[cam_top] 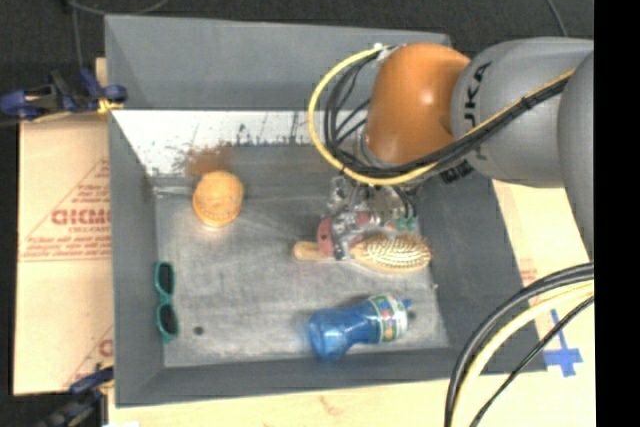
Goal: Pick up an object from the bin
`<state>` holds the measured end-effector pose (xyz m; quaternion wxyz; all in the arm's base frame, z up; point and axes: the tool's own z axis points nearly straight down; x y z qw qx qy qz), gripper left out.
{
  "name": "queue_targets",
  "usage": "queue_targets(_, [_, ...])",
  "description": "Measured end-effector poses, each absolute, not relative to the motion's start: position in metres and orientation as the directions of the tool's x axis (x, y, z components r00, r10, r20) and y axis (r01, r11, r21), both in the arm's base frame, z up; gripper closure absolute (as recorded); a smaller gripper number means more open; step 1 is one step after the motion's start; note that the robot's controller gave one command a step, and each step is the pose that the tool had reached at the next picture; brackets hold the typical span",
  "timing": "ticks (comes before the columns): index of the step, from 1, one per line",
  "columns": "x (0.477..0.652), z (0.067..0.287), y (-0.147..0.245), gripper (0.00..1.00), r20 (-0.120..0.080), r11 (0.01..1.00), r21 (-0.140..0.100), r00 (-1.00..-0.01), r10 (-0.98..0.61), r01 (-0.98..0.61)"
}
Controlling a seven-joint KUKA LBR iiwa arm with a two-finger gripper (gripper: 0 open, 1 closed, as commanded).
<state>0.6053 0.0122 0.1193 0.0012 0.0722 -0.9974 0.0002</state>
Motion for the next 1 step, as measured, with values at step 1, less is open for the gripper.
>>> queue_targets(1, [0.605,0.1961,-0.0038,1.0,-0.001,0.992,0.0,-0.992,-0.13,-0.13])
